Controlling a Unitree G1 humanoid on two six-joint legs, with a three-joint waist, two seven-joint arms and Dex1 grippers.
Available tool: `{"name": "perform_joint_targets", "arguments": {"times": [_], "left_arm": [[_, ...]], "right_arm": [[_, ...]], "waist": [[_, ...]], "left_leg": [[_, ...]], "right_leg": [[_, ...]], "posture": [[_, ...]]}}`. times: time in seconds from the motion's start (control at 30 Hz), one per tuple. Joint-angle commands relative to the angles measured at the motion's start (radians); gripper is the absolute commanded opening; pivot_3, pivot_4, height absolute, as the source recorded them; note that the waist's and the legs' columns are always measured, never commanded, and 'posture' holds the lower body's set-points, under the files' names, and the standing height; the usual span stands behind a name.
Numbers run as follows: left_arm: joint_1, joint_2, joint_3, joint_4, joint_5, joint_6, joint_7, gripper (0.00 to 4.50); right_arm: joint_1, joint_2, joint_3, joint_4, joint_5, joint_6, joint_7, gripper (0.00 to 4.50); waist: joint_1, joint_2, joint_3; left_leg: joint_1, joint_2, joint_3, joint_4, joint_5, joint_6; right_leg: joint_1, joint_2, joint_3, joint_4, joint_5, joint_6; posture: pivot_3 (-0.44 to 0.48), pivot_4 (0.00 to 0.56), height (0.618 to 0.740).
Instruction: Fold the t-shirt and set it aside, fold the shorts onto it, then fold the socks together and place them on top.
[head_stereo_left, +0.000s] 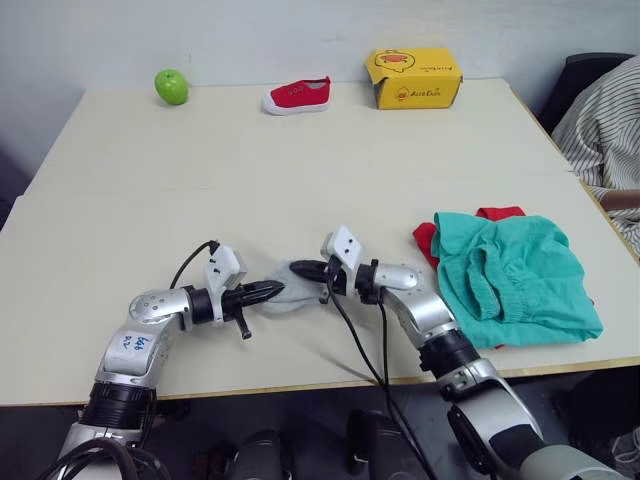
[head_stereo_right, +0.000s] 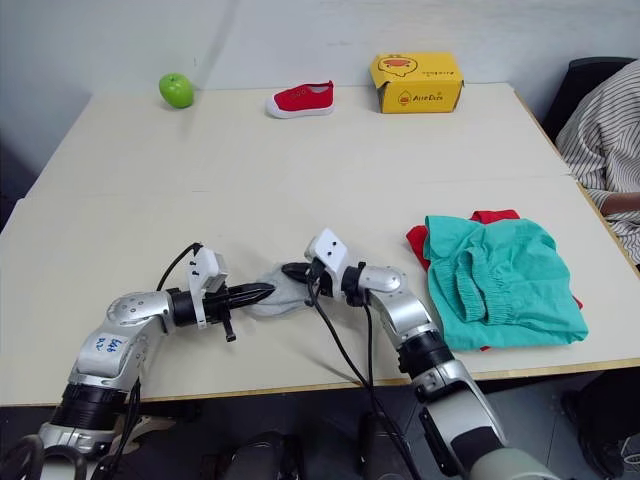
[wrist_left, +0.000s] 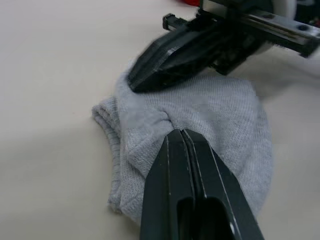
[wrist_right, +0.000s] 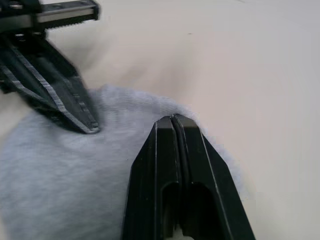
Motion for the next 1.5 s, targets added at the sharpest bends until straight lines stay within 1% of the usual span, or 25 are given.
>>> {"name": "perform_joint_targets", "arguments": {"times": [0.03, 0.1, 0.17, 0.27, 0.33, 0.37, 0.4, 0.47, 0.5, 0.53, 0.63, 0.67, 0.73, 0.8, 0.9, 1.03, 1.1, 1.13, 1.17, 1.2, 1.23, 1.3, 1.37, 1.47, 1.5], "left_arm": [[0.01, -0.006, -0.022, 0.067, 0.029, -0.038, -0.017, 0.0], [-0.002, -0.018, -0.02, 0.102, 0.026, -0.069, -0.026, 0.0], [-0.017, -0.024, -0.021, 0.132, 0.03, -0.095, -0.035, 0.0], [-0.042, -0.026, -0.021, 0.18, 0.041, -0.129, -0.045, 0.0], [-0.053, -0.028, -0.022, 0.2, 0.044, -0.143, -0.047, 0.0], [-0.056, -0.028, -0.023, 0.206, 0.046, -0.149, -0.048, 0.0], [-0.058, -0.029, -0.023, 0.209, 0.046, -0.152, -0.048, 0.0], [-0.06, -0.031, -0.024, 0.213, 0.045, -0.156, -0.048, 0.0], [-0.061, -0.031, -0.025, 0.214, 0.045, -0.158, -0.048, 0.0], [-0.06, -0.031, -0.025, 0.214, 0.045, -0.159, -0.049, 0.0], [-0.059, -0.029, -0.025, 0.218, 0.045, -0.165, -0.05, 0.0], [-0.058, -0.029, -0.025, 0.218, 0.046, -0.167, -0.049, 0.0], [-0.057, -0.03, -0.023, 0.219, 0.046, -0.171, -0.048, 0.0], [-0.055, -0.03, -0.02, 0.217, 0.045, -0.175, -0.044, 0.0], [-0.052, -0.03, -0.017, 0.214, 0.044, -0.177, -0.043, 0.0], [-0.047, -0.024, -0.008, 0.167, 0.017, -0.151, -0.056, 0.0], [-0.043, -0.011, -0.006, 0.125, 0.006, -0.135, -0.074, 0.0], [-0.036, 0.001, 0.002, 0.081, -0.031, -0.084, -0.093, 0.0], [-0.029, 0.008, 0.009, 0.05, -0.059, -0.045, -0.104, 0.0], [-0.023, 0.008, 0.04, -0.008, -0.131, 0.031, -0.1, 0.0], [-0.02, 0.01, 0.064, -0.06, -0.197, 0.099, -0.1, 0.17], [-0.018, 0.017, 0.122, -0.169, -0.329, 0.211, -0.086, 0.63], [-0.01, 0.038, 0.153, -0.251, -0.392, 0.267, -0.081, 1.18], [0.022, 0.057, 0.188, -0.358, -0.471, 0.315, -0.077, 2.05], [0.038, 0.062, 0.192, -0.385, -0.477, 0.299, -0.094, 2.28]], "right_arm": [[-0.024, -0.045, -0.067, 0.047, 0.015, -0.026, 0.013, 0.03], [-0.022, -0.072, -0.108, 0.005, 0.084, 0.061, 0.078, 0.03], [-0.013, -0.109, -0.141, -0.083, 0.184, 0.278, 0.143, 0.03], [-0.003, -0.181, -0.161, -0.224, 0.315, 0.678, 0.171, 0.6], [-0.017, -0.203, -0.18, -0.273, 0.397, 0.964, 0.136, 1.33], [-0.025, -0.205, -0.192, -0.284, 0.427, 1.069, 0.116, 1.65], [-0.035, -0.205, -0.194, -0.29, 0.441, 1.152, 0.096, 2.08], [-0.052, -0.192, -0.208, -0.291, 0.482, 1.286, 0.081, 2.73], [-0.062, -0.17, -0.216, -0.286, 0.488, 1.314, 0.058, 3.12], [-0.069, -0.15, -0.214, -0.281, 0.481, 1.318, 0.033, 3.34], [-0.094, -0.094, -0.187, -0.26, 0.445, 1.284, -0.023, 4.37], [-0.108, -0.064, -0.198, -0.238, 0.439, 1.266, -0.046, 4.44], [-0.132, -0.017, -0.212, -0.195, 0.431, 1.234, -0.074, 4.23], [-0.139, 0.005, -0.213, -0.187, 0.434, 1.22, -0.076, 3.63], [-0.14, 0.022, -0.239, -0.197, 0.454, 1.234, -0.09, 2.49], [-0.11, 0.033, -0.285, -0.284, 0.5, 1.267, -0.111, 1.15], [-0.084, 0.012, -0.309, -0.376, 0.554, 1.284, -0.083, 0.44], [-0.07, -0.013, -0.327, -0.434, 0.594, 1.301, -0.056, 0.12], [-0.061, -0.031, -0.338, -0.472, 0.62, 1.313, -0.04, 0.01], [-0.054, -0.1, -0.348, -0.531, 0.677, 1.35, 0.022, 0.01], [-0.049, -0.162, -0.359, -0.577, 0.727, 1.381, 0.076, 0.0], [-0.045, -0.341, -0.391, -0.64, 0.817, 1.438, 0.192, 0.0], [-0.037, -0.51, -0.412, -0.656, 0.847, 1.436, 0.279, 0.0], [-0.006, -0.837, -0.358, -0.605, 0.768, 1.325, 0.469, 0.0], [0.009, -0.946, -0.312, -0.558, 0.703, 1.241, 0.549, 0.0]], "waist": [[0.002, 0.0, 0.0], [0.002, 0.0, 0.0], [0.002, 0.001, 0.0], [0.004, 0.001, 0.0], [0.003, 0.001, 0.0], [0.003, 0.001, 0.0], [0.003, 0.001, 0.0], [0.003, 0.002, -0.001], [0.002, 0.003, -0.001], [0.002, 0.003, -0.001], [0.001, 0.003, -0.002], [0.001, 0.003, -0.002], [0.0, 0.003, -0.002], [0.0, 0.003, -0.002], [0.002, 0.003, -0.002], [0.0, 0.003, -0.002], [0.001, 0.003, -0.002], [0.002, 0.003, -0.002], [0.002, 0.004, -0.001], [0.002, 0.004, -0.001], [0.004, 0.004, 0.0], [0.008, 0.004, 0.001], [0.009, 0.003, 0.001], [0.007, 0.004, 0.002], [0.007, 0.004, 0.002]], "left_leg": [[0.0, 0.0, 0.0, 0.0, 0.0, 0.0], [0.0, 0.0, 0.0, 0.0, 0.0, 0.0], [0.0, 0.0, 0.0, 0.0, 0.0, 0.0], [0.0, 0.0, 0.0, 0.0, 0.0, 0.0], [0.0, 0.0, -0.001, 0.001, 0.0, 0.001], [0.0, 0.0, -0.001, 0.001, 0.0, 0.001], [0.0, 0.0, -0.001, 0.001, 0.0, 0.001], [0.0, 0.0, -0.001, 0.001, 0.001, 0.001], [0.0, -0.001, -0.001, 0.001, 0.001, 0.001], [0.0, -0.001, -0.001, 0.001, 0.001, 0.001], [0.0, -0.001, -0.001, 0.001, 0.001, 0.001], [0.0, -0.001, -0.001, 0.0, 0.001, 0.001], [0.0, -0.001, -0.001, 0.0, 0.001, 0.001], [0.0, -0.001, 0.0, 0.0, 0.001, 0.001], [-0.001, -0.002, -0.001, 0.0, 0.001, 0.001], [-0.002, -0.002, -0.001, 0.0, 0.0, 0.001], [-0.002, -0.001, -0.001, 0.0, 0.0, 0.001], [-0.002, -0.001, -0.001, 0.0, 0.0, 0.001], [-0.003, -0.001, -0.001, 0.0, 0.0, 0.001], [-0.004, -0.002, -0.002, 0.0, 0.0, 0.002], [-0.004, -0.002, -0.002, 0.0, 0.0, 0.002], [-0.007, -0.003, -0.004, 0.0, -0.001, 0.004], [-0.008, -0.004, -0.006, 0.001, -0.002, 0.006], [-0.008, -0.005, -0.005, 0.0, -0.003, 0.007], [-0.008, -0.006, -0.005, -0.001, -0.003, 0.007]], "right_leg": [[0.0, 0.0, 0.0, 0.0, 0.0, 0.0], [0.0, 0.0, 0.0, -0.001, 0.0, 0.0], [0.0, 0.0, 0.0, -0.001, 0.0, 0.0], [0.0, 0.0, 0.0, 0.0, 0.0, 0.0], [0.0, -0.001, 0.0, 0.001, 0.0, -0.001], [0.0, -0.002, 0.0, 0.001, 0.001, -0.001], [0.0, -0.003, 0.0, 0.001, 0.001, -0.001], [0.0, -0.005, -0.001, 0.001, 0.0, -0.002], [0.0, -0.006, -0.002, 0.001, 0.0, -0.002], [0.0, -0.006, -0.002, 0.001, 0.0, -0.002], [0.0, -0.006, -0.003, 0.001, 0.0, -0.002], [0.0, -0.006, -0.003, 0.001, 0.0, -0.002], [0.0, -0.005, -0.003, 0.001, 0.0, -0.002], [0.0, -0.005, -0.003, 0.003, 0.0, -0.002], [-0.001, -0.005, -0.003, 0.002, 0.0, -0.002], [-0.001, -0.004, -0.003, 0.001, 0.001, -0.001], [-0.001, -0.004, -0.003, 0.001, 0.001, -0.001], [-0.001, -0.004, -0.003, 0.0, 0.001, -0.001], [-0.001, -0.004, -0.004, 0.0, 0.001, -0.001], [-0.002, -0.004, -0.003, -0.001, 0.001, -0.001], [-0.002, -0.004, -0.003, -0.001, 0.001, -0.001], [-0.002, -0.006, -0.003, -0.002, 0.002, 0.0], [-0.002, -0.008, -0.002, -0.003, 0.002, 0.0], [-0.001, -0.008, -0.003, -0.007, 0.002, 0.001], [-0.001, -0.009, -0.003, -0.008, 0.002, 0.001]], "posture": [[0.0, 0.15, 0.74], [0.0, 0.15, 0.74], [0.0, 0.15, 0.74], [0.0, 0.15, 0.74], [0.0, 0.15, 0.74], [0.0, 0.15, 0.74], [0.0, 0.15, 0.74], [0.0, 0.15, 0.74], [0.0, 0.15, 0.74], [0.0, 0.15, 0.74], [0.0, 0.15, 0.74], [0.0, 0.15, 0.74], [0.0, 0.15, 0.74], [0.0, 0.15, 0.74], [0.0, 0.15, 0.74], [0.0, 0.15, 0.74], [0.0, 0.15, 0.74], [0.0, 0.15, 0.74], [0.0, 0.15, 0.74], [0.0, 0.15, 0.74], [0.0, 0.15, 0.74], [0.0, 0.15, 0.74], [0.0, 0.15, 0.74], [0.0, 0.15, 0.74], [0.0, 0.15, 0.74]]}}
